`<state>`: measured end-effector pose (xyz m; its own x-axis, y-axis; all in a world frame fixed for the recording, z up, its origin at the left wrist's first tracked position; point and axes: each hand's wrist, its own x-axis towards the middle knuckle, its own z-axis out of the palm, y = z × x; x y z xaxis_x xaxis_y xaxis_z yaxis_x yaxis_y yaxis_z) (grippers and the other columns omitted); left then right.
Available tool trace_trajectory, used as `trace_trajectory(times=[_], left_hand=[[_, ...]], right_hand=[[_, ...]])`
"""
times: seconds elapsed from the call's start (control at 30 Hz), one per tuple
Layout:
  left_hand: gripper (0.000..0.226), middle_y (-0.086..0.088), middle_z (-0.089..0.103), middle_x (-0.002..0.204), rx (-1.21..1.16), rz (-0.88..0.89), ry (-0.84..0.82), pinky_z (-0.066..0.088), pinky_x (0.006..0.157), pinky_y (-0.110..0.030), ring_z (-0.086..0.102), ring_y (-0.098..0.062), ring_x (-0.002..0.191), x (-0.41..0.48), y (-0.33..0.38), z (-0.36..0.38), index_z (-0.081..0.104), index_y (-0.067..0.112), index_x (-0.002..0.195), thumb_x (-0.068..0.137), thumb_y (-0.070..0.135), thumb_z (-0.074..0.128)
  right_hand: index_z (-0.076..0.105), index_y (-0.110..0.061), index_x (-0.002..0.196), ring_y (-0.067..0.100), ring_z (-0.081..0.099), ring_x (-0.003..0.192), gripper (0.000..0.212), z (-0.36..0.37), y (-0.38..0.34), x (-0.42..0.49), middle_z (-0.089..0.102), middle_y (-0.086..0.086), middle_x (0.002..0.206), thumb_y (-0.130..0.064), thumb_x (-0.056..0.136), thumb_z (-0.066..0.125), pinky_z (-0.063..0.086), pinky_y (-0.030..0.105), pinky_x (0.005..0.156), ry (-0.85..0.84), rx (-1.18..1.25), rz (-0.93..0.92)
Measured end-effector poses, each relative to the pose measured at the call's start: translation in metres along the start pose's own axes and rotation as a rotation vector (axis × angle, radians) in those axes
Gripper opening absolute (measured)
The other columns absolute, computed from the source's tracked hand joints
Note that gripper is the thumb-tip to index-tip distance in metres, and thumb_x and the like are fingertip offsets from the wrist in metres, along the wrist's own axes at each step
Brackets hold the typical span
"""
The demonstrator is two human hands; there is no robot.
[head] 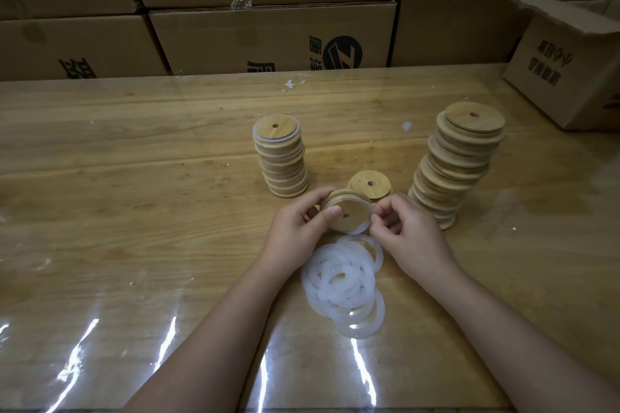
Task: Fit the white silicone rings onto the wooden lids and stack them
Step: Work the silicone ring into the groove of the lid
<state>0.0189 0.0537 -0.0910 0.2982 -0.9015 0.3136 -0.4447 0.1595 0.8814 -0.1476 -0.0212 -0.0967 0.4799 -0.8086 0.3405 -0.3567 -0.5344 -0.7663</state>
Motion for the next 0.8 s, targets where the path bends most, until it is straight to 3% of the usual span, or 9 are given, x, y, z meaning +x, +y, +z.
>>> trace_trajectory(times=[0.17, 0.23, 0.37, 0.47, 0.63, 0.73, 0.8], left_hand=[[0.021, 0.017, 0.065, 0.079, -0.006, -0.014, -0.004, 0.047, 0.067, -0.032, 0.053, -0.017, 0.065, -0.0007, 0.0002, -0.0007, 0.063, 0.038, 0.103, 0.084, 0.029, 0.061], [0.022, 0.018, 0.064, 0.077, 0.016, -0.021, 0.021, 0.047, 0.069, -0.032, 0.055, -0.023, 0.068, -0.0018, -0.0008, 0.0000, 0.064, 0.033, 0.105, 0.086, 0.024, 0.064], [0.028, 0.023, 0.061, 0.073, 0.097, 0.014, 0.081, 0.044, 0.066, -0.018, 0.055, -0.010, 0.068, -0.0041, -0.0011, 0.0012, 0.064, 0.028, 0.109, 0.085, 0.014, 0.068], [0.030, 0.019, 0.061, 0.090, 0.145, 0.074, 0.094, 0.045, 0.069, -0.018, 0.054, -0.005, 0.069, -0.0058, 0.0010, 0.0015, 0.066, 0.014, 0.115, 0.084, 0.014, 0.068], [0.031, 0.031, 0.055, 0.094, 0.239, 0.165, 0.111, 0.043, 0.070, -0.013, 0.052, 0.011, 0.079, -0.0062, 0.0018, 0.0025, 0.067, 0.018, 0.112, 0.081, 0.024, 0.063], [0.029, 0.028, 0.060, 0.094, 0.257, 0.171, 0.125, 0.044, 0.069, -0.014, 0.053, 0.009, 0.080, -0.0068, -0.0002, 0.0024, 0.064, 0.029, 0.110, 0.081, 0.025, 0.063], [0.031, 0.019, 0.063, 0.098, 0.273, 0.167, 0.135, 0.045, 0.069, -0.019, 0.055, 0.002, 0.080, -0.0067, -0.0018, 0.0025, 0.066, 0.022, 0.112, 0.081, 0.027, 0.063]], right_hand=[[0.056, -0.018, 0.076, 0.003, 0.054, 0.072, 0.015, -0.0002, 0.0018, 0.0005, 0.055, -0.011, 0.075, -0.005, 0.079, 0.064, 0.039, 0.007, 0.057, 0.021, 0.021, -0.008], [0.056, -0.019, 0.075, 0.002, 0.054, 0.070, 0.017, -0.0004, 0.0026, 0.0006, 0.056, -0.012, 0.074, -0.004, 0.079, 0.064, 0.039, 0.007, 0.057, 0.026, 0.043, -0.007], [0.058, -0.016, 0.076, 0.004, 0.053, 0.068, 0.015, -0.0004, 0.0029, 0.0009, 0.056, -0.011, 0.074, -0.003, 0.079, 0.064, 0.039, 0.008, 0.056, 0.028, 0.063, -0.027], [0.059, -0.016, 0.076, 0.004, 0.053, 0.068, 0.016, -0.0015, 0.0020, 0.0008, 0.055, -0.010, 0.074, -0.002, 0.080, 0.064, 0.038, 0.008, 0.056, 0.039, 0.072, -0.059], [0.058, -0.018, 0.077, 0.009, 0.053, 0.068, 0.018, -0.0023, 0.0015, 0.0014, 0.054, -0.010, 0.076, -0.001, 0.081, 0.063, 0.038, 0.009, 0.056, 0.068, 0.084, -0.101], [0.058, -0.019, 0.078, 0.009, 0.053, 0.068, 0.019, -0.0024, 0.0020, 0.0013, 0.054, -0.009, 0.077, -0.001, 0.082, 0.063, 0.038, 0.010, 0.057, 0.070, 0.095, -0.120], [0.059, -0.019, 0.079, 0.009, 0.053, 0.069, 0.019, -0.0030, 0.0019, 0.0012, 0.055, -0.008, 0.078, -0.002, 0.084, 0.063, 0.037, 0.009, 0.058, 0.066, 0.100, -0.127]])
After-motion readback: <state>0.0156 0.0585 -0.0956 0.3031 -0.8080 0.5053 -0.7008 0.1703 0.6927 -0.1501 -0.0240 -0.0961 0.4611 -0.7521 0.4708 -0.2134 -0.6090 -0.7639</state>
